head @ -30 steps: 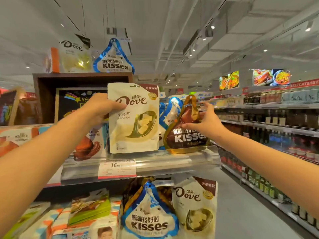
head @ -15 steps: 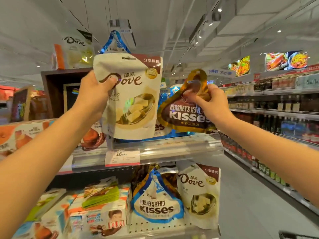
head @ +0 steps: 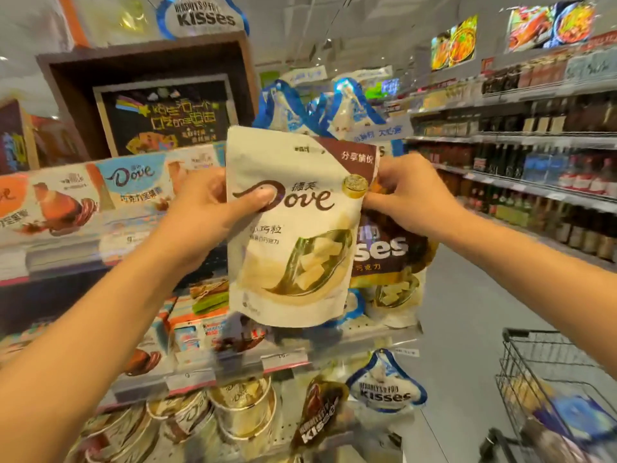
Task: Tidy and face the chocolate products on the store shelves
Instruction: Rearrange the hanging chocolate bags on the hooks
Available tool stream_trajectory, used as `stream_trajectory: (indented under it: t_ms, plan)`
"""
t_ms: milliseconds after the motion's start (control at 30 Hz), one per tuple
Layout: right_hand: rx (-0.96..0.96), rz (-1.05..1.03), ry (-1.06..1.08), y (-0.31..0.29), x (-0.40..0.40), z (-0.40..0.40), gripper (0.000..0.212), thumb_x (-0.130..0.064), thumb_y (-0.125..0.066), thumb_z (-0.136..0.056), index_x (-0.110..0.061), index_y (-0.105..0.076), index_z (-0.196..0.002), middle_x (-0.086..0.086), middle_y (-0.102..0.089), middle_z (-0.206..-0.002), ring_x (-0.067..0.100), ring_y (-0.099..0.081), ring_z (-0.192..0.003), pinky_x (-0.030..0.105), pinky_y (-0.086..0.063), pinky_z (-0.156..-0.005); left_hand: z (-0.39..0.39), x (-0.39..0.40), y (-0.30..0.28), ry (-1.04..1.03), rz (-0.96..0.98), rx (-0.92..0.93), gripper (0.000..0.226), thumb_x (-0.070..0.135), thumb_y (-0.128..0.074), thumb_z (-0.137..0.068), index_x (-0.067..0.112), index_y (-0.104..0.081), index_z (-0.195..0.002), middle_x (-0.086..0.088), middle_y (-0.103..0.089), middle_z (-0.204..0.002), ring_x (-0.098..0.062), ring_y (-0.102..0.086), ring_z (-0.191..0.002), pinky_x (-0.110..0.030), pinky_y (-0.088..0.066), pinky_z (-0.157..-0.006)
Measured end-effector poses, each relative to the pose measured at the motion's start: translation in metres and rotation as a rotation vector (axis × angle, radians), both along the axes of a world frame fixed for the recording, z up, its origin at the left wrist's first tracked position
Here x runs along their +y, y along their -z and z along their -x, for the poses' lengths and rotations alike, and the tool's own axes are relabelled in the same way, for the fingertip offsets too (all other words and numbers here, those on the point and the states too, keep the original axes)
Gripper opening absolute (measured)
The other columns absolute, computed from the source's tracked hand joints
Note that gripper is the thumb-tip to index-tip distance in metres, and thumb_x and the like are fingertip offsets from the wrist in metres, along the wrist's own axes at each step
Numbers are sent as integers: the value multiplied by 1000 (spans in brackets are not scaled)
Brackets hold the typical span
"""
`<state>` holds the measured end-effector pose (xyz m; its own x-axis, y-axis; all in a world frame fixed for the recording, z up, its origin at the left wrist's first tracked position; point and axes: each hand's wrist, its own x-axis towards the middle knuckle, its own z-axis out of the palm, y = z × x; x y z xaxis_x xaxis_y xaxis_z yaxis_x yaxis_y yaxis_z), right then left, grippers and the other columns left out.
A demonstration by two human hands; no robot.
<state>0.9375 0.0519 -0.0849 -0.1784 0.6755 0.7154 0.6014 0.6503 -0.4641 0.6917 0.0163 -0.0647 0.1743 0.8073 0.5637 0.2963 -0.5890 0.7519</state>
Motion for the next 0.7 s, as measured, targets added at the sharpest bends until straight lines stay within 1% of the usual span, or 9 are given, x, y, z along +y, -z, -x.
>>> stream_trajectory:
  t_ms: [133,167,233,300,367,500,567,633,700]
  plan:
    - [12,276,-192,32,-13,7,9,-7,-69,-82,-4,-71,-90,2,-73,-91,3,-66,-82,22,-55,-73,14,-9,34,145,149,32,20,9,-65,-77,20,-68,-93,11,-74,-85,-4,-68,-82,-17,-55,-69]
    - [-1,336,-217,39,-15,8,5,-8,-69,-82,-3,-70,-83,4,-72,-84,4,-65,-76,26,-56,-71,18,-11,42,164,187,69,19,11,-66,-75,21,-70,-91,11,-74,-85,-3,-68,-82,-16,-54,-68]
    - [13,452,-257,53,-19,12,24,-9,-67,-84,-2,-59,-63,10,-63,-61,7,-52,-56,24,-49,-54,24,-14,57,206,247,170,19,24,-71,-69,26,-75,-87,8,-74,-88,-5,-69,-85,-14,-52,-70]
    - [43,531,-288,67,-23,18,30,-8,-63,-87,3,-52,-61,17,-54,-54,10,-44,-51,17,-38,-48,27,-15,72,242,292,267,22,33,-73,-69,33,-74,-90,7,-74,-93,-8,-69,-90,-19,-53,-75]
    - [78,570,-303,81,-26,26,31,-11,-63,-87,8,-51,-67,14,-53,-56,13,-48,-51,16,-38,-46,26,-16,88,222,318,312,17,30,-72,-74,30,-75,-92,8,-74,-93,-7,-69,-89,-20,-54,-75]
    - [169,611,-336,102,-30,36,19,-11,-63,-86,-13,-56,-69,0,-62,-60,6,-57,-51,15,-46,-48,20,-14,114,180,380,310,21,23,-70,-74,18,-72,-94,6,-74,-90,-9,-70,-85,-23,-56,-74]
    - [224,665,-382,110,-33,41,6,-10,-62,-87,-5,-64,-83,17,-69,-74,15,-61,-60,18,-49,-55,19,-11,125,132,366,336,19,27,-72,-72,19,-73,-90,7,-75,-86,-9,-70,-82,-24,-54,-73]
    - [230,671,-410,121,-30,43,20,-10,-62,-87,8,-63,-97,34,-64,-87,24,-59,-69,16,-49,-61,18,-7,136,69,344,322,10,20,-73,-76,17,-75,-85,6,-75,-82,-7,-70,-77,-21,-54,-68]
    - [204,725,-445,130,-26,40,23,-20,-62,-87,2,-66,-91,37,-63,-91,28,-58,-73,21,-49,-65,16,-5,146,26,339,272,10,13,-72,-78,13,-75,-87,6,-75,-83,-8,-70,-80,-20,-55,-70]
